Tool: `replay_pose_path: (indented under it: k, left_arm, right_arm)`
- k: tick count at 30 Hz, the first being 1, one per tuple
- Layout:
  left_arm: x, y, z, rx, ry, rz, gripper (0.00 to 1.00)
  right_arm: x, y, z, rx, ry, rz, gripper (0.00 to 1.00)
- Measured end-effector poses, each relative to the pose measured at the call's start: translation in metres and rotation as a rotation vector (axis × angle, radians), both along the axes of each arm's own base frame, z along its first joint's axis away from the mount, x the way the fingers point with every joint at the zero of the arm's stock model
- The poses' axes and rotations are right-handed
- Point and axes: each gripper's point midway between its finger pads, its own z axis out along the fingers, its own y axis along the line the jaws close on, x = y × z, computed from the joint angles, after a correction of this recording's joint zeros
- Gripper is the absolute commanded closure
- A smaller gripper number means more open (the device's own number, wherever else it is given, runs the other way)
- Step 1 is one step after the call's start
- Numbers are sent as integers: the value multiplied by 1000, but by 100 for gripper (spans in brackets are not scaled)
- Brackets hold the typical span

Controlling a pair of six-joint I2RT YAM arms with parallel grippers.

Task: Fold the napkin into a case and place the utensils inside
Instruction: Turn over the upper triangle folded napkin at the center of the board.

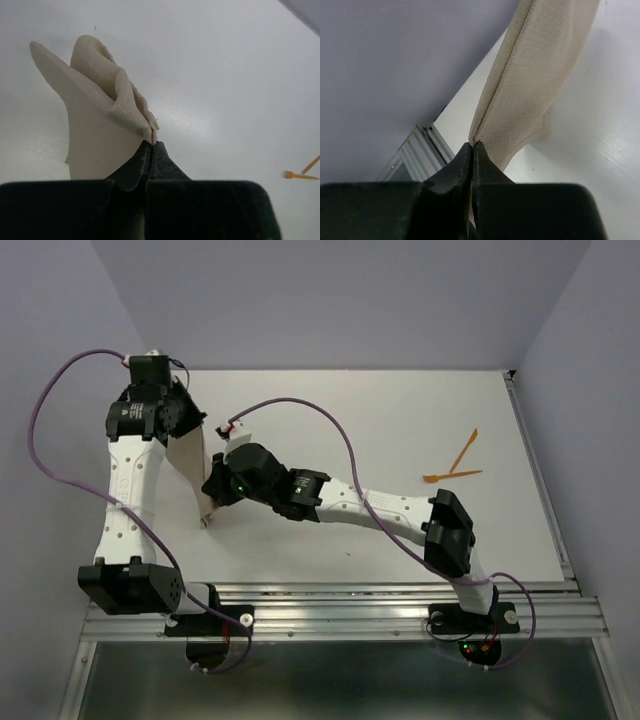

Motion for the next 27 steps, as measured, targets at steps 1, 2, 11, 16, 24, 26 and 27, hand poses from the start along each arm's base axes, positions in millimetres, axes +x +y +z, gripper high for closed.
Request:
replay_pose_path:
  k: [1, 2, 11, 16, 24, 26, 27]
  left_arm:
    - [4, -12, -10, 5, 28, -26, 100]
    - [6, -19, -18, 6, 48, -42, 100]
    - [33, -118, -162, 47, 357, -226, 100]
    - [30, -171, -209, 61, 434, -325, 100]
    - [32, -187, -208, 29, 411, -357, 100]
    - [35, -181, -197, 29, 381, -356, 100]
    - [37, -174, -187, 22, 359, -349, 100]
  right_arm:
    - [2, -7, -7, 8, 23, -10, 99]
    - [4, -12, -14, 6, 44, -17, 99]
    - [22, -106, -142, -122, 272, -196, 99]
    - [15, -151, -177, -170, 344, -257, 99]
    - [18, -161, -165, -155, 329, -264, 99]
    - [21, -154, -156, -156, 314, -252, 99]
    - [24, -149, -150, -146, 306, -245, 99]
